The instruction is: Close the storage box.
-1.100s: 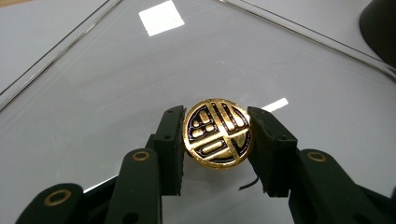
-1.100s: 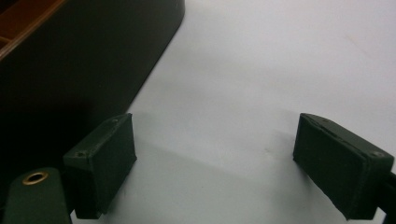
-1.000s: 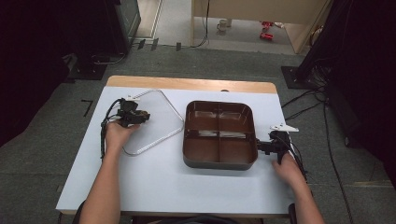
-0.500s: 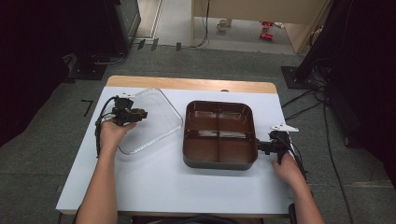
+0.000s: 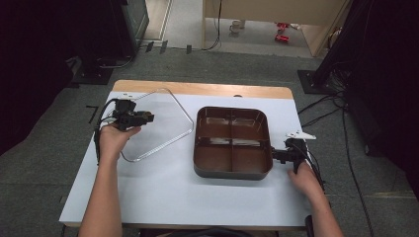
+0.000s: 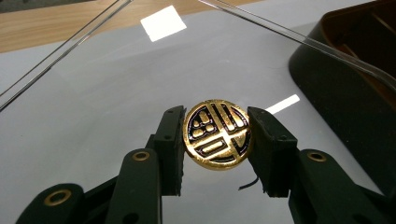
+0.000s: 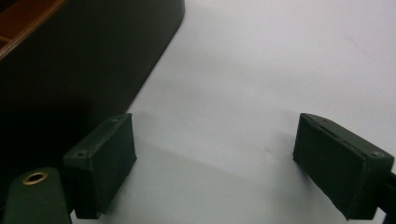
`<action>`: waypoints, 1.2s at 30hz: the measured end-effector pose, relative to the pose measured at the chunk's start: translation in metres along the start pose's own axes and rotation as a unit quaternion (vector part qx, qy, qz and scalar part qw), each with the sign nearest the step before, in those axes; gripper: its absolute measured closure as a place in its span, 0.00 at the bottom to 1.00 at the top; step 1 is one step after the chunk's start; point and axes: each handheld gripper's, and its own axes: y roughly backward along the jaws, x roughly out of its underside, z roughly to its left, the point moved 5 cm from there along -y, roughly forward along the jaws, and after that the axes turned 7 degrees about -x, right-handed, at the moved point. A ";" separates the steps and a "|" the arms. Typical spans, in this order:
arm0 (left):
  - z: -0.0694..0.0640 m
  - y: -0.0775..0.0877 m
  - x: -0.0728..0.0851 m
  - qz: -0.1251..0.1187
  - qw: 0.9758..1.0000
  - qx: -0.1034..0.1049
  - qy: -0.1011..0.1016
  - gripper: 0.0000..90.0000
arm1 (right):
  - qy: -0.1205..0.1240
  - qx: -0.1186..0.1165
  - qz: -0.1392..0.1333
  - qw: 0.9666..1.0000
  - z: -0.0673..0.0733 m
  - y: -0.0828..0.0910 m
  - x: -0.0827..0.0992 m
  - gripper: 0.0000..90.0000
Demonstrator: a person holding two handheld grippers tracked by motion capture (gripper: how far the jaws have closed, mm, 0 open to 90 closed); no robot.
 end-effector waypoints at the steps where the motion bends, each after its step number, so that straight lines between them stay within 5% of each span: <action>1: -0.001 0.002 -0.001 -0.001 1.000 0.005 -0.001 0.66 | 0.000 0.000 0.000 1.000 0.000 0.000 0.000 0.14; 12: -0.021 0.015 -0.014 -0.024 0.999 0.032 -0.023 0.66 | 0.001 0.000 0.000 1.000 0.000 0.000 0.000 0.14; 29: -0.056 0.012 -0.024 -0.029 0.995 0.076 -0.055 0.66 | 0.001 0.000 0.000 1.000 0.000 0.000 0.000 0.14; 36: -0.081 0.014 -0.030 -0.039 0.993 0.080 -0.074 0.66 | 0.001 0.000 0.000 1.000 0.000 0.000 0.000 0.14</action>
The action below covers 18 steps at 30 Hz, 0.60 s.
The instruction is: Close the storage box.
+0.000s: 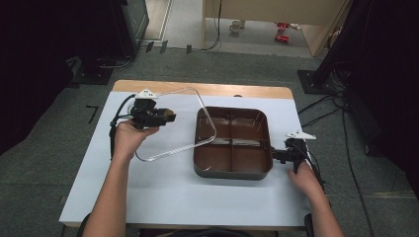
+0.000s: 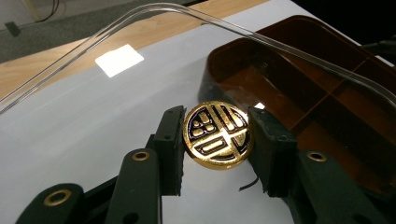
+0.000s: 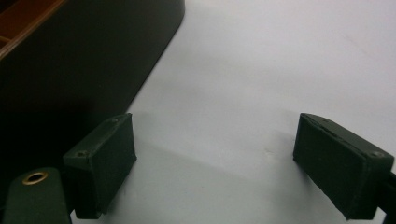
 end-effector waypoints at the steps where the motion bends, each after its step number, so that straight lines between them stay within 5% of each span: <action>1: -0.006 -0.001 -0.001 -0.003 1.000 0.007 -0.005 0.66 | 0.000 0.000 0.000 1.000 0.000 0.000 0.000 0.14; 7: -0.034 -0.010 -0.010 -0.010 0.999 0.026 -0.031 0.66 | 0.001 0.000 0.000 1.000 0.000 0.000 0.000 0.14; 18: -0.062 -0.030 -0.014 -0.004 0.997 0.045 -0.061 0.66 | 0.001 0.000 0.000 1.000 0.000 0.000 0.000 0.14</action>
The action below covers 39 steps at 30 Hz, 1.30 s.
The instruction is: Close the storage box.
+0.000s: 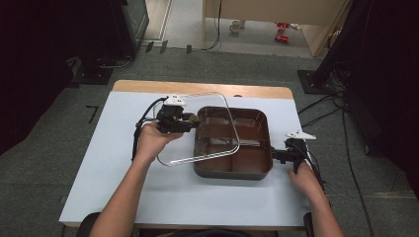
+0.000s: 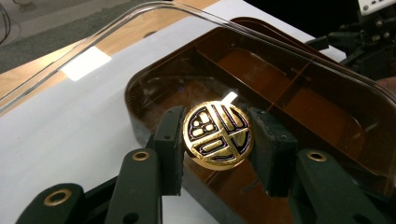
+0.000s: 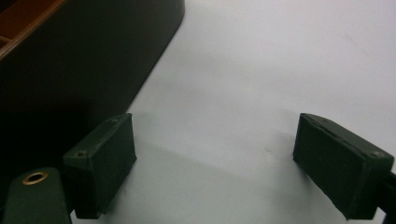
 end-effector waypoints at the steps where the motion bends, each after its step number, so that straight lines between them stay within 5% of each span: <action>1: -0.002 -0.001 -0.001 0.000 1.000 0.003 -0.002 0.66 | 0.000 0.000 0.000 1.000 0.000 0.000 0.000 0.14; 23: -0.038 -0.046 -0.011 0.008 0.998 0.046 -0.049 0.66 | 0.000 0.000 0.001 1.000 0.000 0.000 0.000 0.14; 39: -0.062 -0.074 -0.019 0.025 0.993 0.078 -0.080 0.66 | 0.001 0.000 0.000 1.000 0.000 0.000 0.000 0.14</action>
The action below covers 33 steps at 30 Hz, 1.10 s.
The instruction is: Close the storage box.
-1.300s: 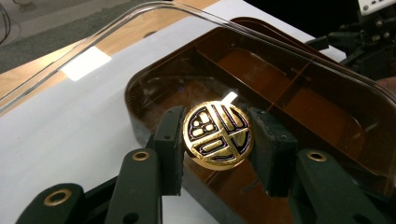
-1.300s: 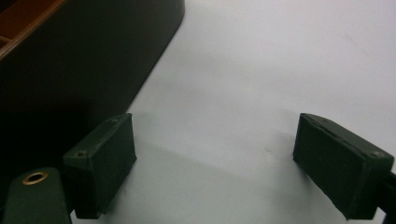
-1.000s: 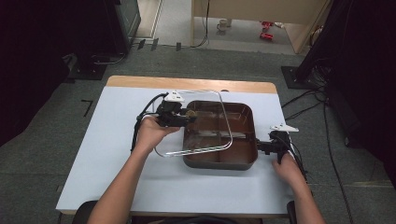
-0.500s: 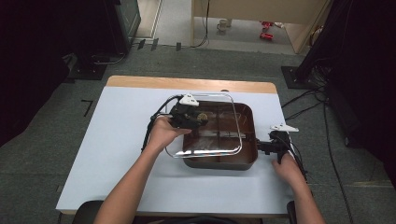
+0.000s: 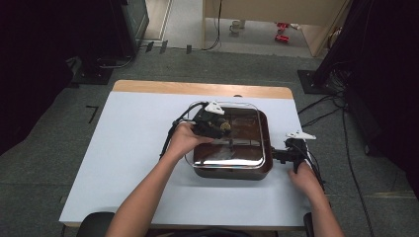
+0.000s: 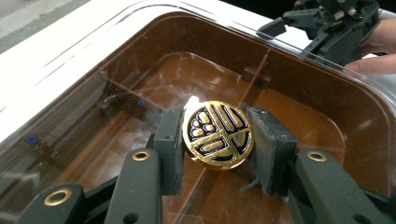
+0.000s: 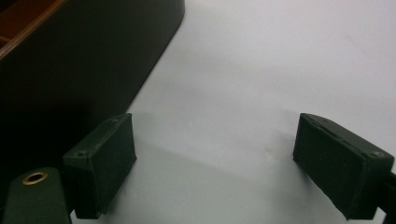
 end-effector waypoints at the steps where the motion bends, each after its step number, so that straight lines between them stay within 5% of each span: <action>1: -0.001 -0.002 0.000 0.001 1.000 0.003 -0.001 0.66 | 0.000 0.000 0.000 1.000 0.000 0.000 0.000 0.14; 15: -0.006 -0.027 0.003 0.015 1.000 0.006 -0.001 0.66 | 0.000 0.000 0.001 1.000 0.000 0.000 0.000 0.14; 33: -0.011 -0.034 0.003 0.020 1.000 0.020 0.007 0.66 | 0.000 0.000 0.001 1.000 0.000 0.000 0.000 0.14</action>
